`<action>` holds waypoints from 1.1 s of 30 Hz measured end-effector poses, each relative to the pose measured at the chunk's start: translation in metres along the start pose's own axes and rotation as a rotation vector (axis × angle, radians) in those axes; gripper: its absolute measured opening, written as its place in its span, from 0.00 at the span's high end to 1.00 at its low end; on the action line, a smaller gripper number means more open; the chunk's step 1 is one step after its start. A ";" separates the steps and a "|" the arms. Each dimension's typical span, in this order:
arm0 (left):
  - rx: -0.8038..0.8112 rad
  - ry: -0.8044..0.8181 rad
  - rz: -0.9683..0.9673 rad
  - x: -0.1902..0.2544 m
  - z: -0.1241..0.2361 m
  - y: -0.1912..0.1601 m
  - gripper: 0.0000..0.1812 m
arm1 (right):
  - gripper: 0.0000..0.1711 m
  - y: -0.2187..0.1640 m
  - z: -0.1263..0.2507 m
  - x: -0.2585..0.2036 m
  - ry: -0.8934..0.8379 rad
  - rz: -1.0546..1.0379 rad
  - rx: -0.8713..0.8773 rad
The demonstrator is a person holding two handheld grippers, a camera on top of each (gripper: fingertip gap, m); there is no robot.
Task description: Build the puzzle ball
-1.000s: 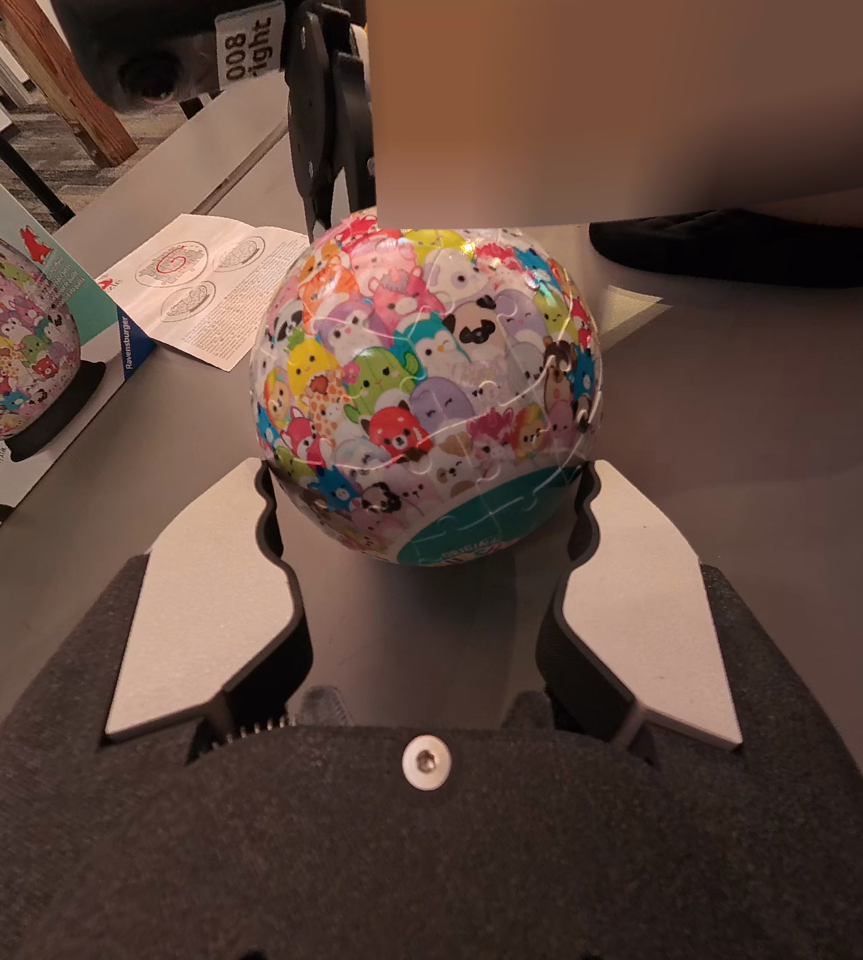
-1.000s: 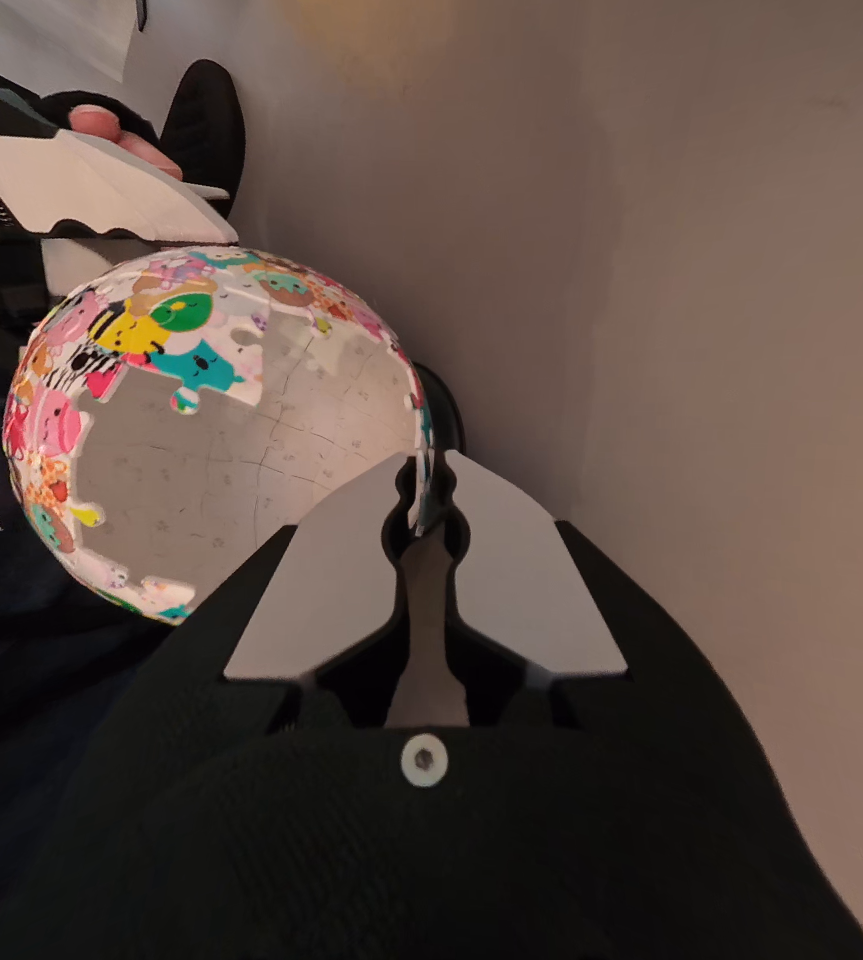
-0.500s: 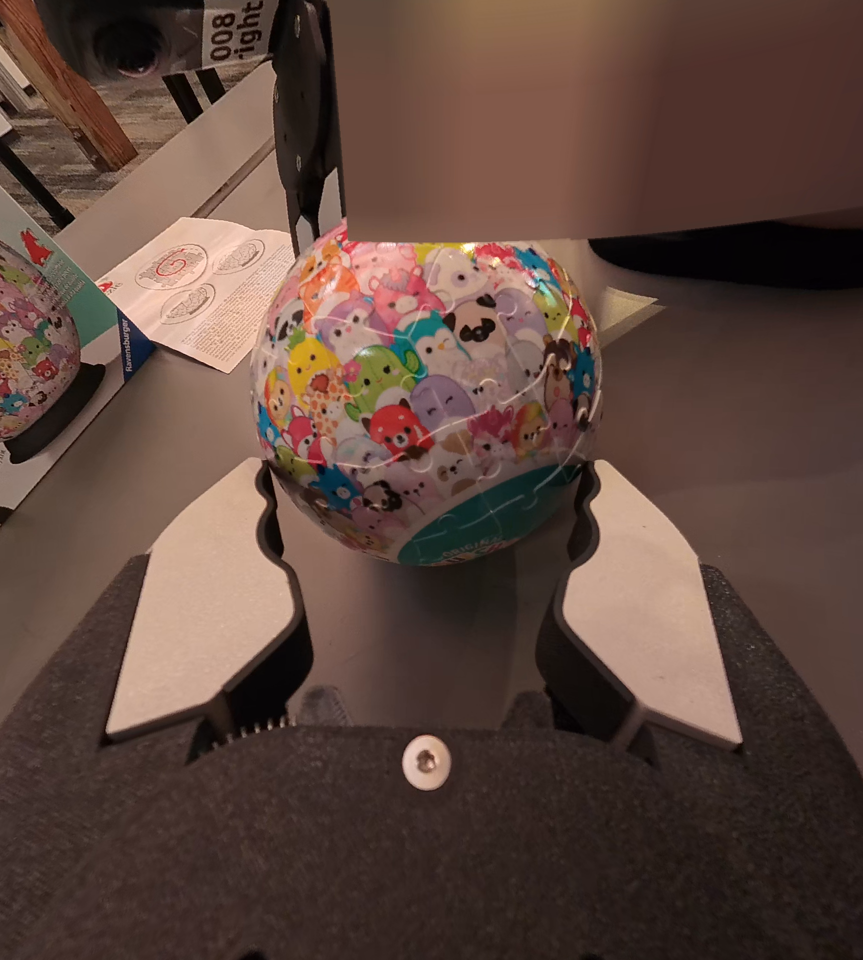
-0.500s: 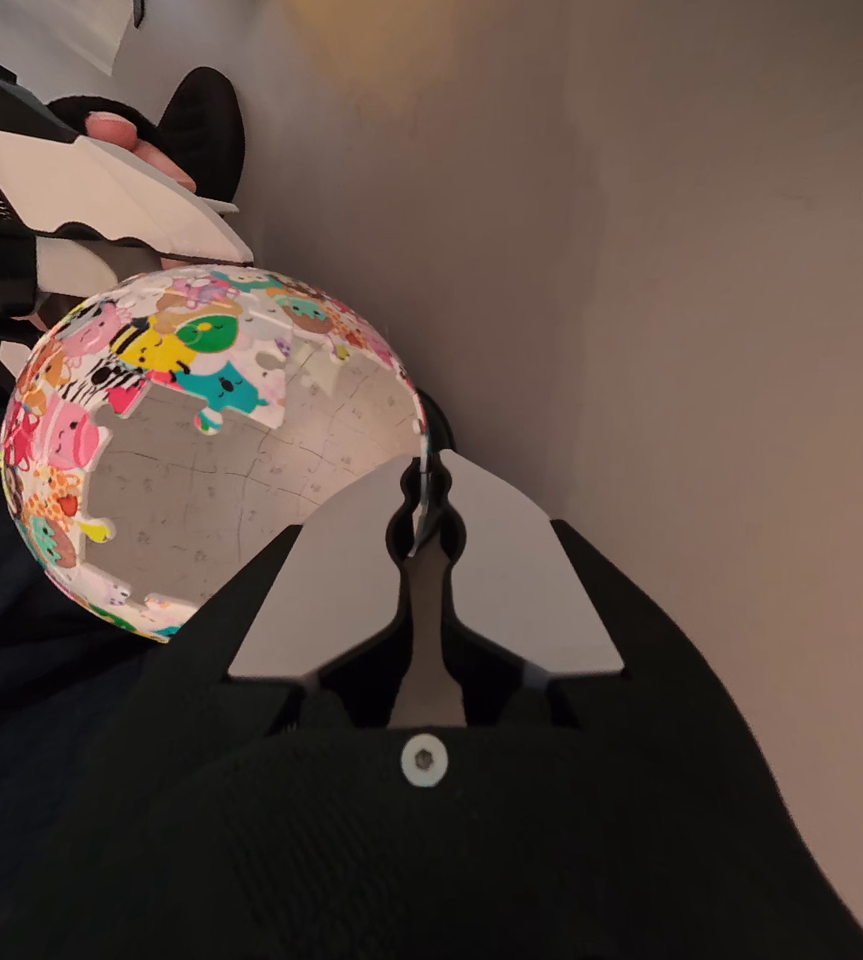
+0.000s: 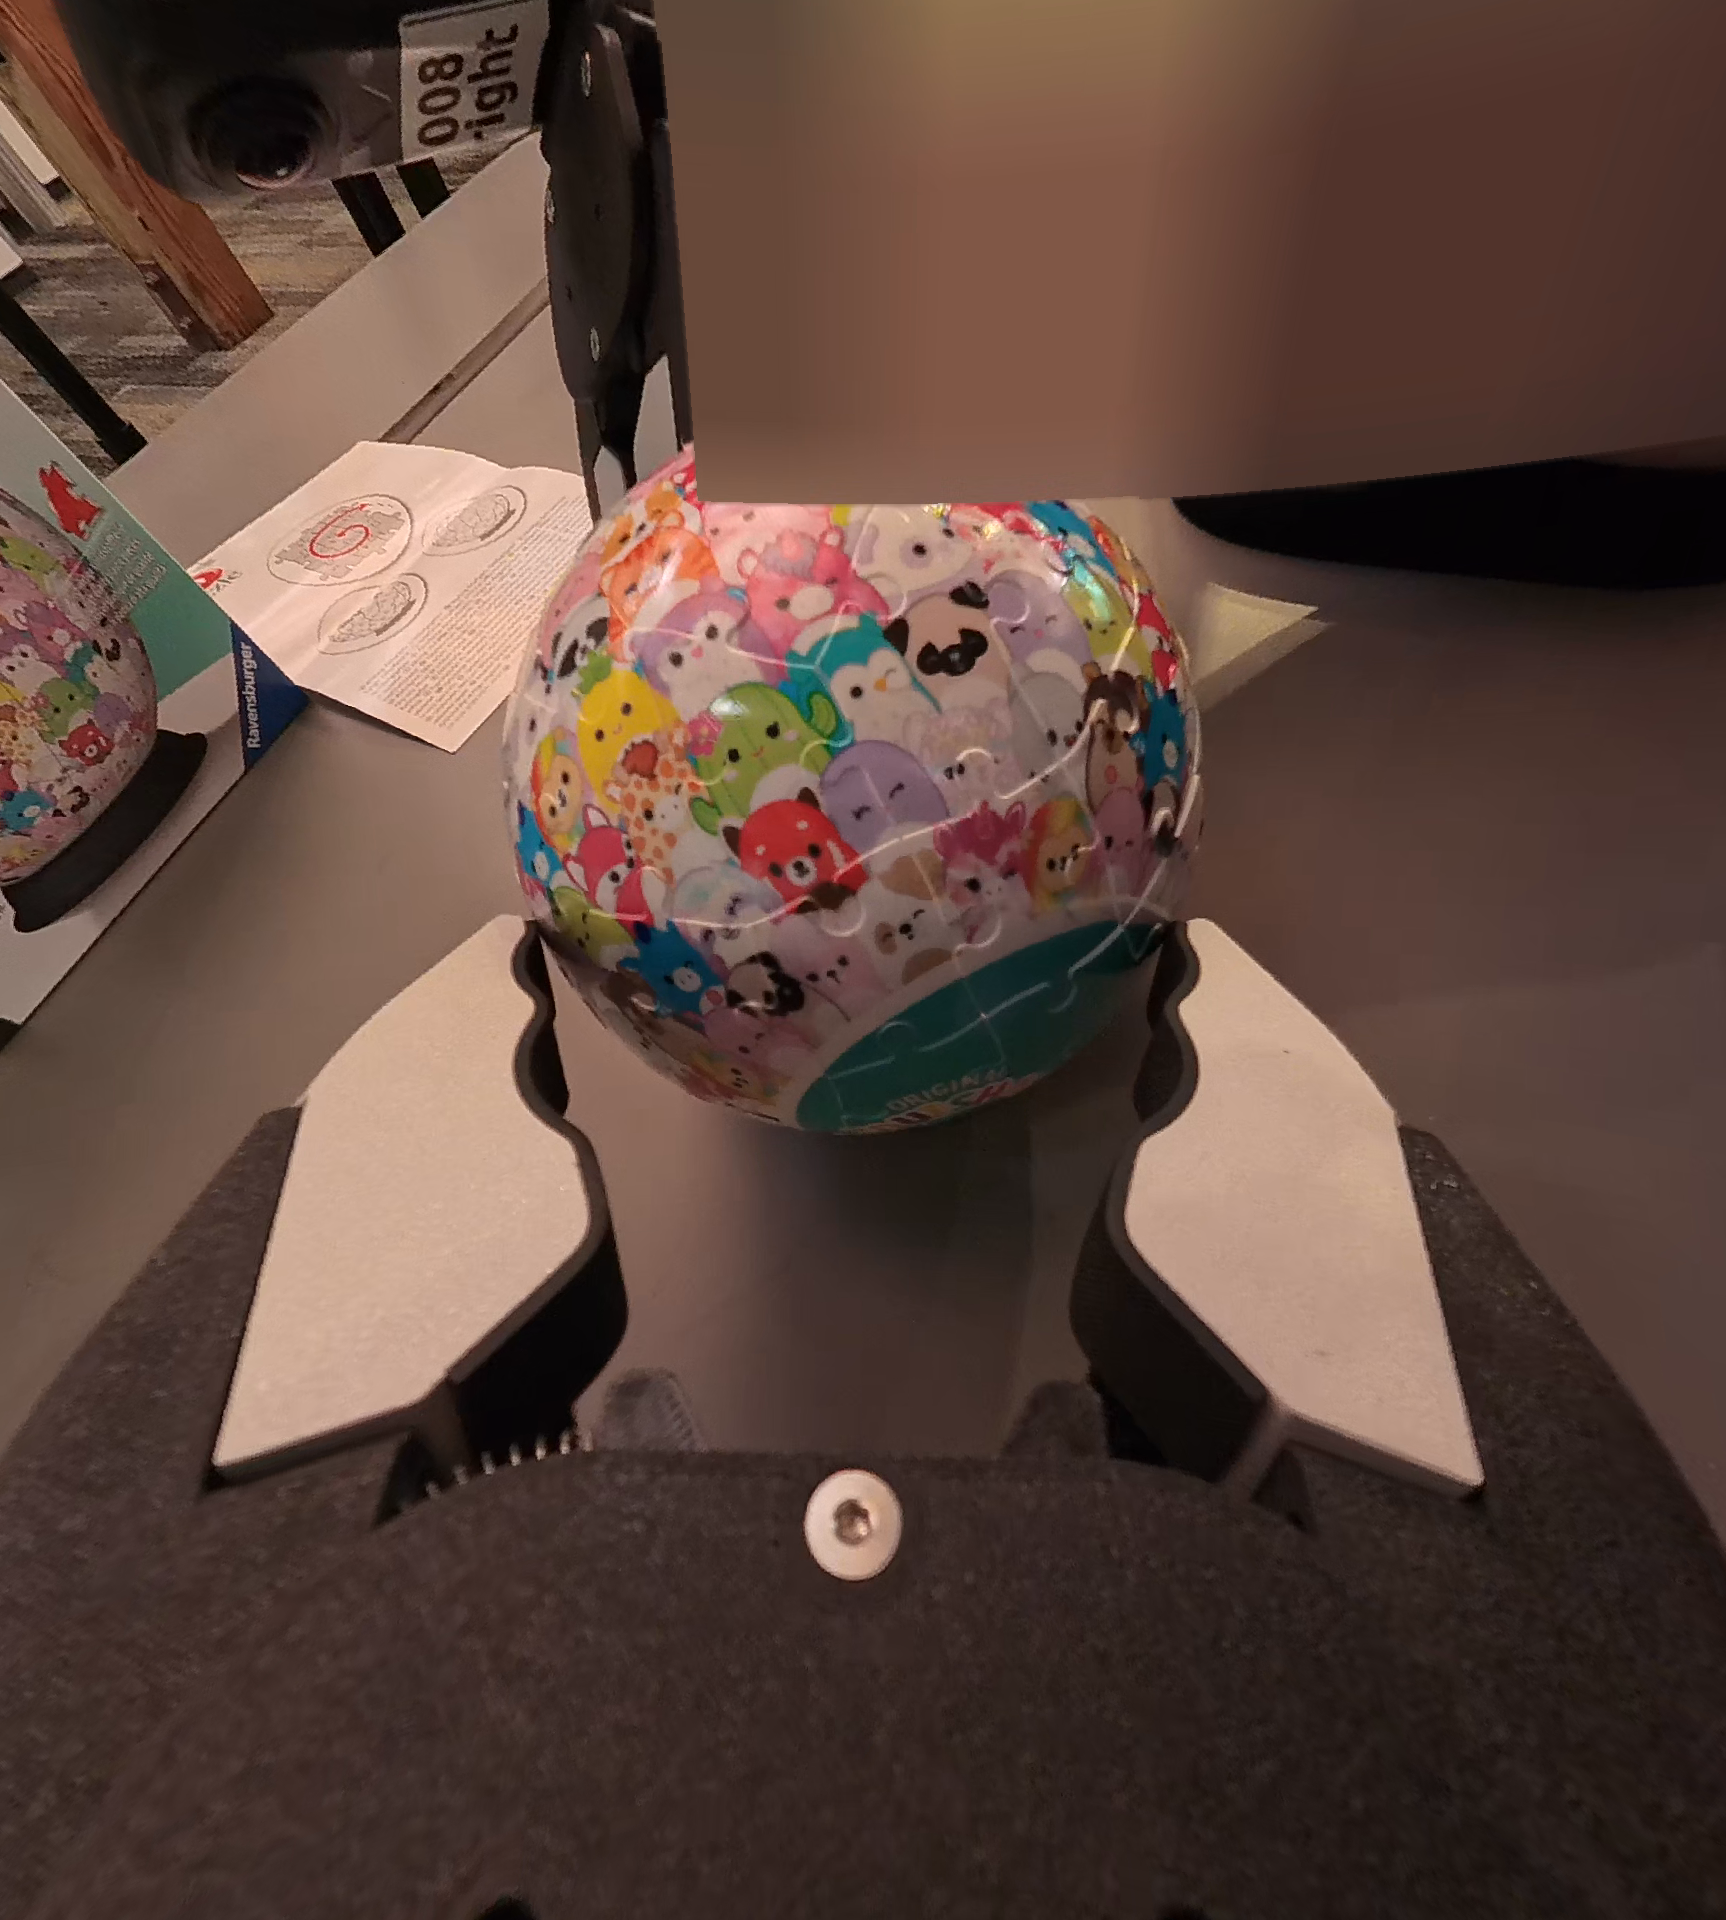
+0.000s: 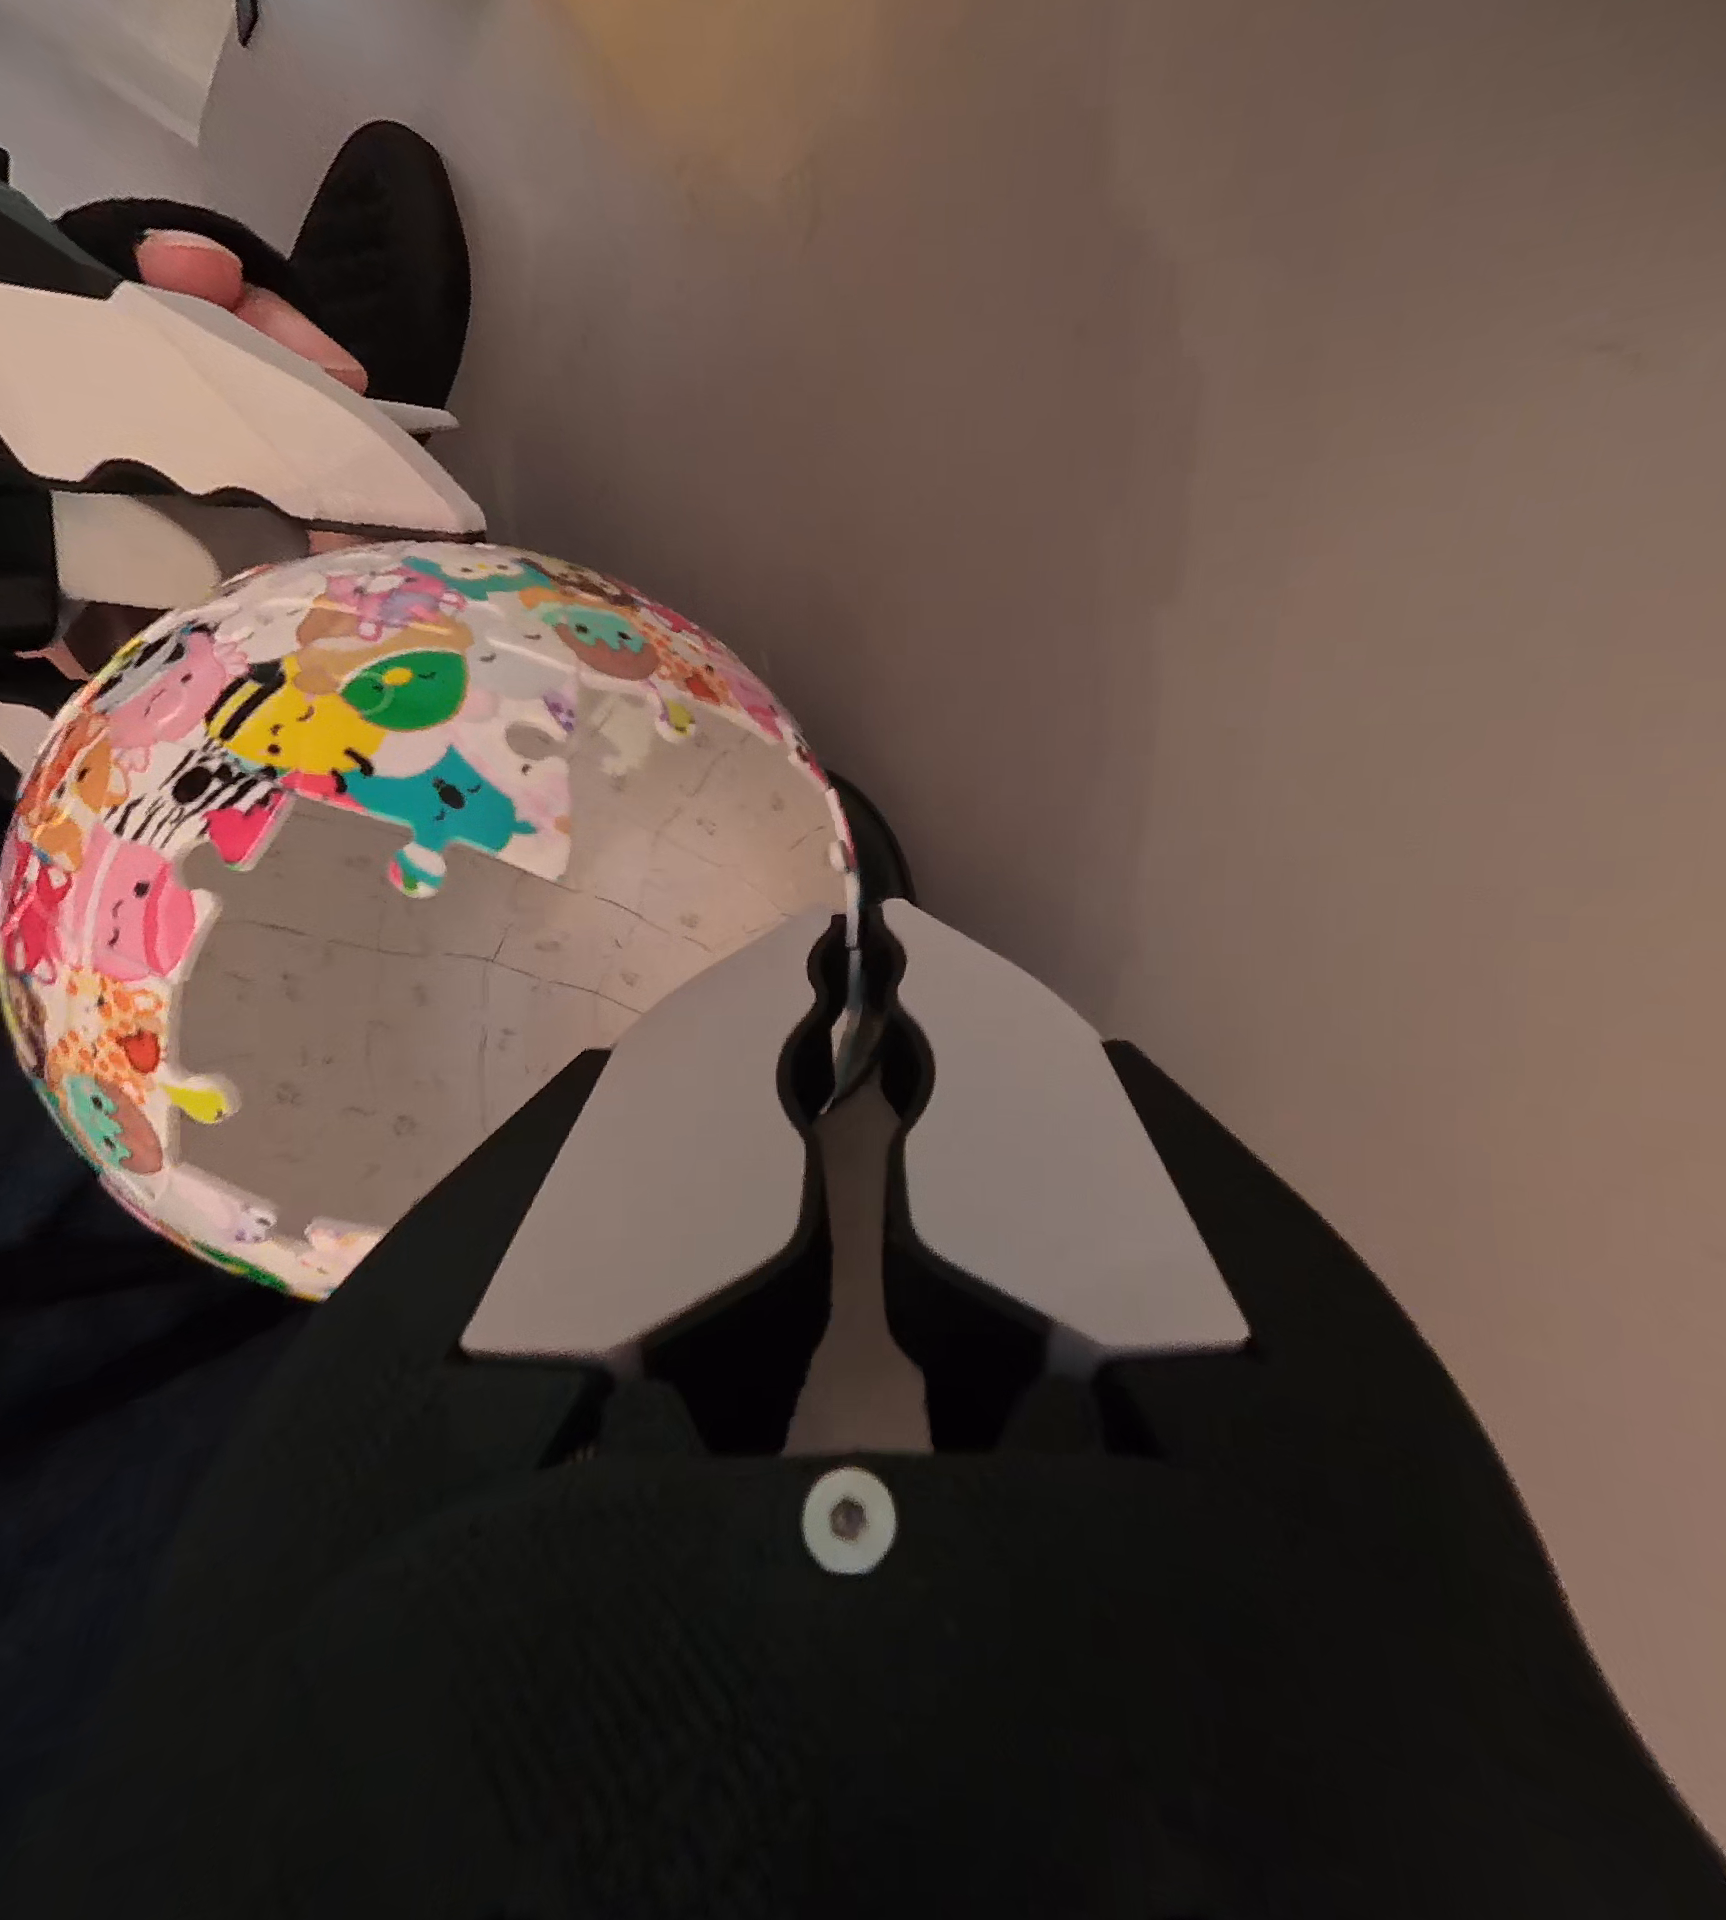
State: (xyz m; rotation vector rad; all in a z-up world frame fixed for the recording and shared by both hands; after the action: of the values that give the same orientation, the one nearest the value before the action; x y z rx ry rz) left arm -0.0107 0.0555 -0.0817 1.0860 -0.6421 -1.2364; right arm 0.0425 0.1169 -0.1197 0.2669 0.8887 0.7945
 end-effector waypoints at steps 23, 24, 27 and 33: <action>-0.004 0.002 0.000 0.000 0.000 0.000 0.40 | 0.97 0.001 0.005 -0.001 -0.001 0.006 0.003; -0.004 0.001 0.000 0.000 0.000 0.000 0.40 | 0.97 0.000 0.005 0.000 -0.002 0.006 0.000; -0.003 0.001 0.000 0.000 0.000 0.000 0.40 | 0.98 0.000 0.005 0.001 -0.015 0.000 -0.002; 0.001 0.001 0.003 0.000 0.000 0.000 0.40 | 0.98 0.000 0.004 0.001 -0.033 -0.039 -0.001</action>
State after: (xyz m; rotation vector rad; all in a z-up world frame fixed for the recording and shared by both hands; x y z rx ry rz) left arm -0.0107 0.0552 -0.0817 1.0856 -0.6436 -1.2327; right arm 0.0463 0.1181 -0.1179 0.2598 0.8600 0.7524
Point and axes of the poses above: each gripper's, where its closed fingertips meet, z back along the fingers, y out of its top, x = y × z across the jaws, the point moved 1 cm from there along z, back along the fingers, and after that the axes turned 5 degrees about x, right-handed, at the moved point
